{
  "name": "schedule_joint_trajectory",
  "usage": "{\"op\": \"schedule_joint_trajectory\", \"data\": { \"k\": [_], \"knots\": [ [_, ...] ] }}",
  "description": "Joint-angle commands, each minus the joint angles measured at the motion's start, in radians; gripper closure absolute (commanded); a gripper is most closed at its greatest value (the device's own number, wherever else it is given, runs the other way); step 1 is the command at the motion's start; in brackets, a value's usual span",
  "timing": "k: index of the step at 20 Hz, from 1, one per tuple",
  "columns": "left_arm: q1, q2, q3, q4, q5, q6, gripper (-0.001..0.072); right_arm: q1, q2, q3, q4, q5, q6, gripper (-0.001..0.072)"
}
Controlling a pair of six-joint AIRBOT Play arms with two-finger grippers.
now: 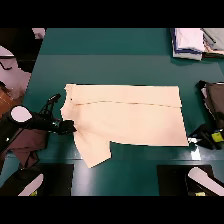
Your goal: Fold the shirts.
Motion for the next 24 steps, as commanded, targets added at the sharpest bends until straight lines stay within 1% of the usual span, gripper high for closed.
{"op": "schedule_joint_trajectory", "data": {
  "k": [1, 2, 3, 4, 6, 8, 11, 13, 14, 16, 17, 19, 22, 24],
  "knots": [
    [0.000, 0.001, 0.008, -0.002, 0.000, 0.004, 0.0685, 0.010, -0.049, -0.087, 0.052, -0.069, -0.002, 0.0204],
    [0.000, 0.001, 0.008, -0.002, 0.001, 0.004, 0.0685, 0.047, -0.063, -0.084, 0.053, -0.082, -0.002, 0.0234],
    [0.000, 0.001, 0.008, -0.002, 0.001, 0.004, 0.0684, 0.080, -0.071, -0.080, 0.053, -0.092, -0.002, 0.0282],
    [0.000, 0.001, 0.008, -0.002, 0.000, 0.005, 0.0685, 0.113, -0.076, -0.075, 0.052, -0.100, -0.002, 0.0286],
    [0.000, 0.001, 0.008, 0.008, -0.019, 0.005, 0.0686, 0.164, -0.060, -0.057, 0.031, -0.102, -0.002, 0.0552],
    [0.000, 0.001, 0.021, 0.036, -0.087, 0.005, 0.0687, 0.198, -0.005, -0.026, 0.000, -0.077, -0.002, 0.0696],
    [0.000, 0.025, 0.051, 0.086, -0.204, 0.005, 0.0687, 0.228, 0.124, 0.037, -0.082, 0.032, -0.002, 0.0696],
    [0.000, 0.089, 0.058, 0.084, -0.261, 0.003, 0.0687, 0.249, 0.226, 0.071, -0.152, 0.121, -0.002, 0.0696],
    [0.000, 0.113, 0.073, 0.084, -0.282, 0.001, 0.0687, 0.259, 0.272, 0.084, -0.157, 0.140, 0.003, 0.0696],
    [0.000, 0.123, 0.128, 0.085, -0.288, 0.001, 0.0687, 0.290, 0.327, 0.108, -0.159, 0.116, 0.030, 0.0697],
    [0.000, 0.116, 0.156, 0.086, -0.266, 0.003, 0.0687, 0.315, 0.332, 0.122, -0.157, 0.095, 0.041, 0.0697],
    [0.000, 0.091, 0.201, 0.110, -0.168, 0.009, 0.0687, 0.374, 0.294, 0.175, -0.153, 0.048, 0.067, 0.0697],
    [0.000, -0.019, 0.295, 0.203, -0.041, 0.037, 0.0686, 0.450, 0.138, 0.317, -0.140, -0.027, 0.085, 0.0696],
    [0.000, -0.125, 0.372, 0.213, 0.047, 0.067, 0.0685, 0.485, 0.008, 0.435, -0.140, -0.053, 0.086, 0.0696]
  ]
}}
